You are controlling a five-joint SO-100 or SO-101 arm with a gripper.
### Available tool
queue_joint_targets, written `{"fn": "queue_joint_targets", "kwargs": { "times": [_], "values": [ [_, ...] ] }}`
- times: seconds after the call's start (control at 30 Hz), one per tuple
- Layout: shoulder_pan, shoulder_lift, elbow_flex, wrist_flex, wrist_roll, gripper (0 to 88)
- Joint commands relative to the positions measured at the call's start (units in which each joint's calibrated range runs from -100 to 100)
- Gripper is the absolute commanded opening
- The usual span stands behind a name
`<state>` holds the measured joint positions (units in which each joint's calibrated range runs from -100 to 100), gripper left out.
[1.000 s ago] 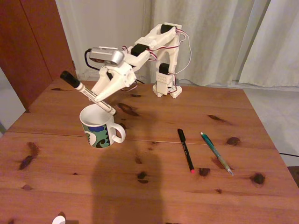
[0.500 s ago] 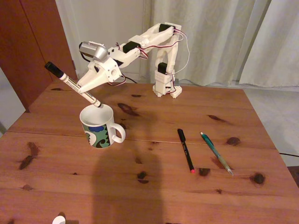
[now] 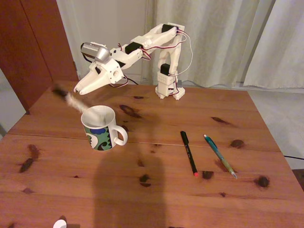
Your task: Clean up the desk and place the pens and markers into the cup
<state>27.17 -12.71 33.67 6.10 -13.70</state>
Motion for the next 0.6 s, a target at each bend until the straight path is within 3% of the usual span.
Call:
{"fn": "queue_joint_targets", "kwargs": {
  "times": [0.0, 0.33, 0.57],
  "values": [
    [0.1, -1.6, -0.7, -1.5, 0.4, 14.4],
    [-0.8, -2.4, -0.5, -0.8, 0.9, 14.4],
    [-11.6, -3.8, -0.6, 0.1, 5.4, 14.3]
  ]
}}
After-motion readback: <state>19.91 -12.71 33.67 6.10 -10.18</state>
